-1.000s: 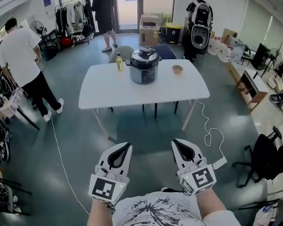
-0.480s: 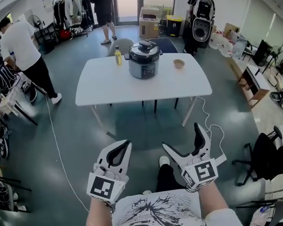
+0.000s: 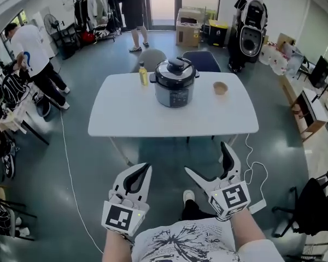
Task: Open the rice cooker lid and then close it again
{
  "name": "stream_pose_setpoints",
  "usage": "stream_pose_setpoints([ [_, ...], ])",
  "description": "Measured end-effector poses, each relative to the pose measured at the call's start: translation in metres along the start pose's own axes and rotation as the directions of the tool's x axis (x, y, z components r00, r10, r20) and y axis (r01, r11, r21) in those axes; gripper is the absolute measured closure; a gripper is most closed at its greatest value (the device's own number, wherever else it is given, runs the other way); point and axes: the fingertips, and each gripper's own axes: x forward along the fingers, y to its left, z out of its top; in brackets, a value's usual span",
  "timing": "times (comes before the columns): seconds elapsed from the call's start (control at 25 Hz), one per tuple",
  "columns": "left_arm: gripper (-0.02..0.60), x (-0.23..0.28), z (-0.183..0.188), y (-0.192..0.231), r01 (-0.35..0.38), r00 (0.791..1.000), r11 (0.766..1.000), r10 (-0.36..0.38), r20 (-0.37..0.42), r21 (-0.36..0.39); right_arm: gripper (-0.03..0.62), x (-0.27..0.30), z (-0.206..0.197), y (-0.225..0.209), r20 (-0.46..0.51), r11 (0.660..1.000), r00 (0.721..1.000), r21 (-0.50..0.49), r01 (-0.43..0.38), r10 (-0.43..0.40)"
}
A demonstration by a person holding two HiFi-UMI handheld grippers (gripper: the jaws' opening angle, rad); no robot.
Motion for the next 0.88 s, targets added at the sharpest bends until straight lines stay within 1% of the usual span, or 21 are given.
stream_pose_setpoints([
  [0.16,0.568,0.080,0.006,0.026,-0.050,0.999,0.999,0.050,-0.005,-0.001,0.039,0.059,0.003,-0.062,-0.013,0.998,0.998,-0.006,-0.056,0.056],
  [0.32,0.568,0.161,0.009,0.039,-0.087,0.996,0.996,0.087,0.003,0.020,0.039,0.108,-0.005,-0.125,-0.023,0.994,0.994,-0.005,-0.105,0.105],
  [0.44,0.568,0.209,0.009,0.055,-0.112,0.994,0.994,0.112,0.006,0.011,0.040,0.143,-0.008,-0.162,-0.034,0.992,0.991,-0.005,-0.127,0.127],
  [0.64,0.568,0.260,0.006,0.075,-0.138,0.990,0.990,0.138,-0.012,0.030,0.040,0.188,-0.010,-0.204,-0.047,0.988,0.987,-0.005,-0.155,0.155],
  [0.76,0.568,0.283,0.007,0.094,-0.142,0.990,0.990,0.142,-0.023,0.016,0.040,0.217,-0.007,-0.218,-0.065,0.984,0.982,-0.010,-0.181,0.180],
  [0.88,0.568,0.308,0.006,0.117,-0.136,0.990,0.990,0.137,-0.023,0.020,0.046,0.253,-0.008,-0.226,-0.083,0.981,0.978,-0.001,-0.194,0.193],
])
